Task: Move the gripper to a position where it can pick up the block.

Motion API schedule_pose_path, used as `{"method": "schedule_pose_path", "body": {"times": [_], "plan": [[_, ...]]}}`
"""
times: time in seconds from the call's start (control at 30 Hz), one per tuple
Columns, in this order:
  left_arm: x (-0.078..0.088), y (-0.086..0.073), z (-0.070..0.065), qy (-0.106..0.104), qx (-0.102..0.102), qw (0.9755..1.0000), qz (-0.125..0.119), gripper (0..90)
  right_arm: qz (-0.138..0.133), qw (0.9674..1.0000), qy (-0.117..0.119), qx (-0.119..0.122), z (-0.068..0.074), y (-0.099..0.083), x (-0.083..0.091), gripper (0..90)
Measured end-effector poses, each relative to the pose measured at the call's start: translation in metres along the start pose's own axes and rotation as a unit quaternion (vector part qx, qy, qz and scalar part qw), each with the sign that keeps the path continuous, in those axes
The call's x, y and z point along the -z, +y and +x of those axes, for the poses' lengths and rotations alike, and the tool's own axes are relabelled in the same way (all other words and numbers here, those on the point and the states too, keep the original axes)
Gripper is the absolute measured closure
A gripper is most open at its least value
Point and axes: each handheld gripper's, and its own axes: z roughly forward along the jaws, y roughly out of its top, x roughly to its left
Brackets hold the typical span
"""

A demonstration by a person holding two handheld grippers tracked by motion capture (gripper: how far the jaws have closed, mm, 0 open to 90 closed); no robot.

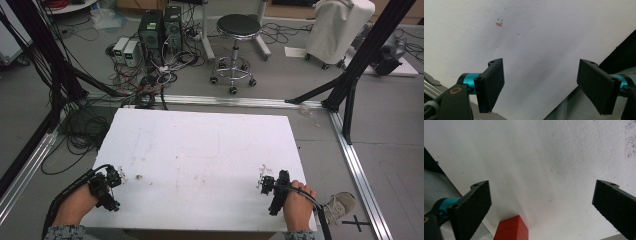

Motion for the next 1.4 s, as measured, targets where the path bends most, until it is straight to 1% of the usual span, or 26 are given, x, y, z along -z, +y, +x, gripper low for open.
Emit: {"method": "schedule_pose_path", "body": {"times": [0.17, 0.2, 0.3, 0.37, 0.4, 0.47, 0.53, 0.6, 0.8, 0.87, 0.9, 0.93, 0.97, 1.13, 1.3, 1.33, 1.37, 1.4], "plan": [[0.000, 0.000, 0.000, -0.003, 0.002, 1.0000, -0.001, 22.3, -0.001, 1.0000, 0.000, -0.003, 0.000, 0.000, 0.001, 1.3], [0.000, 0.000, 0.000, -0.001, 0.002, 1.0000, -0.002, 22.3, -0.001, 1.0000, 0.000, -0.001, 0.000, -0.001, 0.002, 1.3], [0.000, 0.000, 0.000, -0.002, 0.001, 1.0000, 0.000, 22.3, -0.002, 1.0000, 0.000, -0.005, 0.000, -0.001, 0.002, 1.3], [-0.001, 0.000, 0.000, -0.002, 0.001, 1.0000, -0.002, 22.3, -0.002, 1.0000, 0.001, -0.001, 0.000, -0.001, 0.001, 1.3], [-0.001, 0.000, 0.000, -0.002, 0.001, 1.0000, -0.001, 22.3, -0.003, 1.0000, 0.002, -0.005, 0.001, 0.000, 0.001, 1.3], [-0.001, 0.000, 0.000, -0.002, -0.001, 1.0000, 0.000, 22.2, -0.002, 1.0000, 0.001, 0.000, 0.000, 0.000, 0.001, 1.3], [-0.001, 0.000, 0.000, -0.001, -0.001, 1.0000, 0.000, 22.3, -0.005, 1.0000, 0.001, -0.003, 0.001, 0.000, 0.001, 1.3], [0.000, 0.000, -0.001, 0.000, 0.000, 1.0000, -0.002, 22.3, -0.001, 1.0000, 0.001, -0.003, 0.000, -0.001, 0.001, 1.3], [0.000, 0.000, 0.000, -0.002, 0.000, 1.0000, -0.003, 22.3, -0.008, 0.9999, 0.000, -0.007, 0.000, -0.003, 0.003, 1.3], [0.000, 0.000, -0.001, 0.001, 0.002, 1.0000, -0.005, 22.3, -0.010, 0.9999, -0.001, -0.007, 0.000, -0.003, 0.004, 1.3], [0.001, -0.001, 0.000, -0.001, -0.001, 1.0000, -0.003, 22.3, -0.011, 0.9999, -0.002, -0.007, 0.000, -0.003, 0.004, 1.3], [0.001, -0.001, 0.000, -0.001, -0.001, 1.0000, -0.003, 22.3, -0.010, 0.9999, -0.004, -0.005, -0.001, -0.004, 0.005, 1.3], [0.001, -0.001, 0.000, -0.001, 0.000, 1.0000, -0.004, 22.3, -0.013, 0.9999, -0.001, -0.008, 0.000, -0.004, 0.005, 1.3], [0.000, -0.001, 0.000, -0.002, -0.001, 1.0000, -0.001, 22.3, -0.028, 0.9996, -0.005, -0.001, -0.001, -0.010, 0.011, 1.3], [0.000, -0.001, 0.000, 0.001, 0.002, 1.0000, -0.005, 22.3, -0.054, 0.9983, -0.009, 0.021, -0.001, -0.016, 0.017, 1.3], [0.000, -0.001, 0.000, 0.000, -0.001, 1.0000, -0.002, 22.3, -0.059, 0.9978, -0.011, 0.028, -0.001, -0.017, 0.019, 1.3], [0.000, -0.001, 0.000, 0.000, -0.001, 1.0000, -0.002, 22.3, -0.059, 0.9978, -0.011, 0.028, -0.001, -0.017, 0.019, 1.3], [0.000, -0.001, 0.000, 0.001, -0.001, 1.0000, -0.003, 22.3, -0.070, 0.9966, -0.017, 0.040, -0.001, -0.020, 0.021, 1.3]]}}
